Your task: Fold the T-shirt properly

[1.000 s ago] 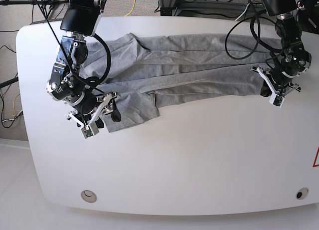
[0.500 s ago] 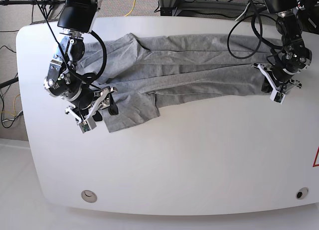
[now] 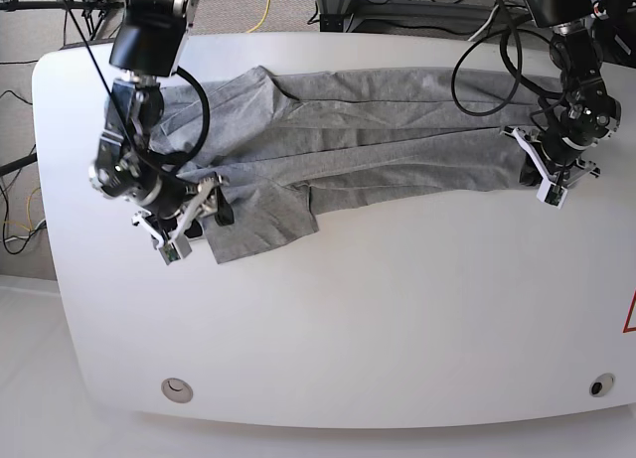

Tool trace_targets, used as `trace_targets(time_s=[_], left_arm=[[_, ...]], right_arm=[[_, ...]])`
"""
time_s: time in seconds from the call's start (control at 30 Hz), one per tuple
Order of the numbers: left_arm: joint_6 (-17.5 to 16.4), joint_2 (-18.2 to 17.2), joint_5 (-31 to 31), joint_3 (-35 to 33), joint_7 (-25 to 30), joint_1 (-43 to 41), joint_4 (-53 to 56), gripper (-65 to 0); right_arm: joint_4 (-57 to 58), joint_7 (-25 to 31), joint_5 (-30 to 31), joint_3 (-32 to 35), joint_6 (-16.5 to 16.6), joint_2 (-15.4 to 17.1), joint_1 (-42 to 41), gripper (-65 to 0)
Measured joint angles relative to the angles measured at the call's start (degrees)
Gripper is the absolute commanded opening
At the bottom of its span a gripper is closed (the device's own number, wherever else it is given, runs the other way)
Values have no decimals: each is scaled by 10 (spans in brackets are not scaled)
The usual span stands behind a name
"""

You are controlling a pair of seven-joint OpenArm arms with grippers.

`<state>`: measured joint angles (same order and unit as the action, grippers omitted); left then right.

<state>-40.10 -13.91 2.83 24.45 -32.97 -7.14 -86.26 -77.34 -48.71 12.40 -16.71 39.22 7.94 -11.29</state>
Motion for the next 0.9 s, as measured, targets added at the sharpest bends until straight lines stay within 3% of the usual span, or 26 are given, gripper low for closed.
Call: trace_targets(time_s=[0.07, 0.17, 0.9], left_arm=[[0, -1, -5, 1, -1, -3, 1, -641], [3, 1, -5, -1, -6, -2, 0, -641], [1, 0, -3, 0, -6, -6, 2, -636]], right_arm=[[30, 2, -35, 4, -6, -9, -14, -284], [57, 35, -10, 10, 13, -8, -14, -290], [202, 154, 1, 11, 17, 7, -66, -302]])
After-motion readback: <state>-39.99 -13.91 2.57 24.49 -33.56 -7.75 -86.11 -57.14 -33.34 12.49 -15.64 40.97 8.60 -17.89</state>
